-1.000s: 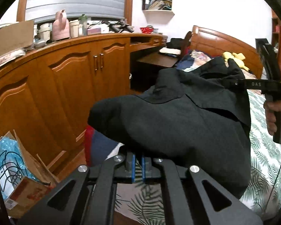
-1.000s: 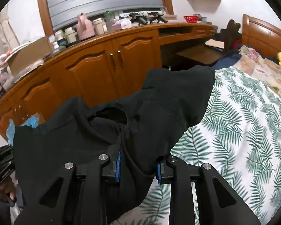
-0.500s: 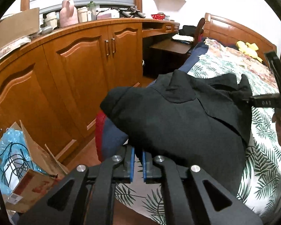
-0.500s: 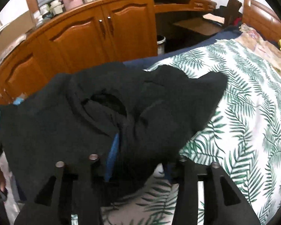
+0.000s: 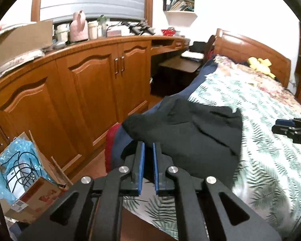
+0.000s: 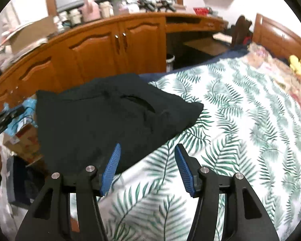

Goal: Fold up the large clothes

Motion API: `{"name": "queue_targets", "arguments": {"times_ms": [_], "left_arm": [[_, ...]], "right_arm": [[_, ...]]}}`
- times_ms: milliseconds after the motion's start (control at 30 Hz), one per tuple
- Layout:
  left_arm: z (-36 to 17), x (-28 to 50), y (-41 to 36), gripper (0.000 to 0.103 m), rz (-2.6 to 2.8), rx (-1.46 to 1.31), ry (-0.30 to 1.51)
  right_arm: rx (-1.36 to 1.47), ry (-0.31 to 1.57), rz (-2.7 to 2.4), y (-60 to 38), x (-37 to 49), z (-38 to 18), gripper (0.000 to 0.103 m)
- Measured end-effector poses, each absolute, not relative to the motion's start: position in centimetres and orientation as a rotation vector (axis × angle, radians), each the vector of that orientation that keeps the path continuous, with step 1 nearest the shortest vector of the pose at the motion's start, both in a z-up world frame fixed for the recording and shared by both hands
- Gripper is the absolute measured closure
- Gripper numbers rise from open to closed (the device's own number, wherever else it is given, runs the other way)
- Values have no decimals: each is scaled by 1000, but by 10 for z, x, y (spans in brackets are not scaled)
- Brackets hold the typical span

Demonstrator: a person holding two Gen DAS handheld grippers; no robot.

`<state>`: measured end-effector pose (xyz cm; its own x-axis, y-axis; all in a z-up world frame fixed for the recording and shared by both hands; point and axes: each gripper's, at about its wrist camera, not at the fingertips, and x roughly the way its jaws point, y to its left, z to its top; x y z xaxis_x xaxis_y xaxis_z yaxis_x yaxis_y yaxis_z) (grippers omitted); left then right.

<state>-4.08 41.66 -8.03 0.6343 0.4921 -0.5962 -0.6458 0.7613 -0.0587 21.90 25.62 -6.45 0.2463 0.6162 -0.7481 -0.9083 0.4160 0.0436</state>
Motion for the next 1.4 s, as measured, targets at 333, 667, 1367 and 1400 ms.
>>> {"name": "queue_targets", "arguments": {"times_ms": [333,667,1367,1400], "left_arm": [[-41,-33,342,79,537,-202,542],[-24,-5,263,78,414,-147,536],[-16,22,139,75,244,-156,529],[-12,21,127,75,240,-138,520]], "right_arm": [[-384,636,1073,176,165,-5,34],[-319,570,1013,100,137,19,21],[-206,525,794,-59,105,27,17],[-197,527,775,-67,103,26,15]]}}
